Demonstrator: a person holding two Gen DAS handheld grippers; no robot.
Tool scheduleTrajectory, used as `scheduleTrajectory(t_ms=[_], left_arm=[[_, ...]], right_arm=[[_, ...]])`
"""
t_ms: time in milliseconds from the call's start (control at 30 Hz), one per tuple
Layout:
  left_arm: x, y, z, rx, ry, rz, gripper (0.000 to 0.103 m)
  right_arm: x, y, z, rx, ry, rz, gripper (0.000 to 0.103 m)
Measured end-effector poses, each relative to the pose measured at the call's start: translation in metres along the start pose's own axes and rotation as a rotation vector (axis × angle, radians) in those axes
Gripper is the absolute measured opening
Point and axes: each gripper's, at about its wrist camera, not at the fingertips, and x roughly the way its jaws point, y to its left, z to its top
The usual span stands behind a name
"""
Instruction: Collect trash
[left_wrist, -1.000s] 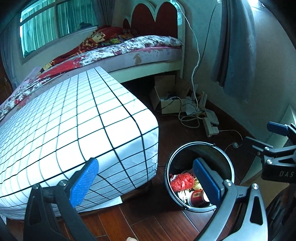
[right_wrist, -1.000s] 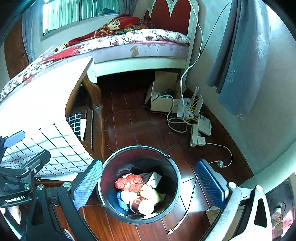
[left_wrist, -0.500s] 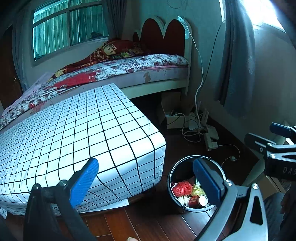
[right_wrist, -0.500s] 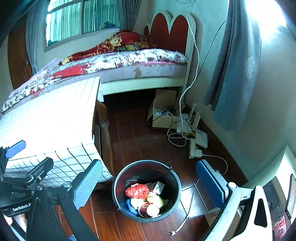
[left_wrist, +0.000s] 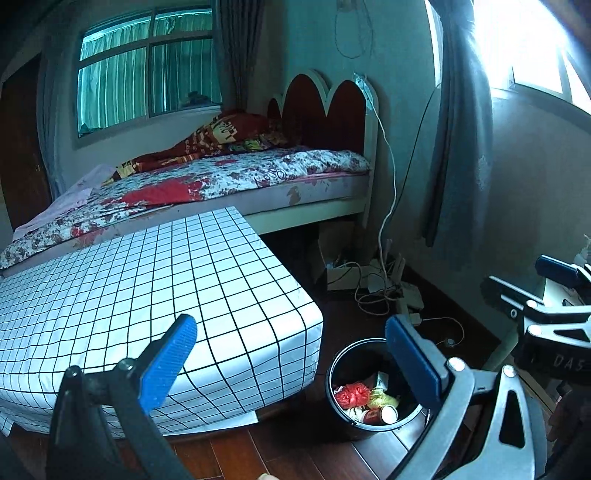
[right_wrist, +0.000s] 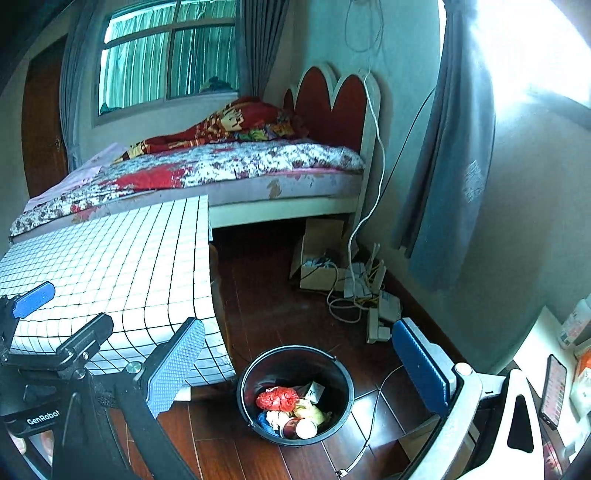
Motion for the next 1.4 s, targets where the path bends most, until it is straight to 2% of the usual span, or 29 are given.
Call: scheduleTrajectory(t_ms=[267,633,1400], left_arm=[[-0.018,0.011,-0.001,-0.041,-0.043,0.010,0.102],[-0.020,0.001,0.002,0.001,-0.064,-0.018,0.102],[-0.023,-0.003,0.004,0.028,-0.065,-0.008,0.102]], right_arm=[[-0.014,0.000,0.003,0.002,-0.028,0.003,0.102],[-0.017,-0.006,0.005,0.015,-0.031,-0.011,0.102],[-0.018,-0.013,0.006,0.020,-0.029,-0.007,0.102]])
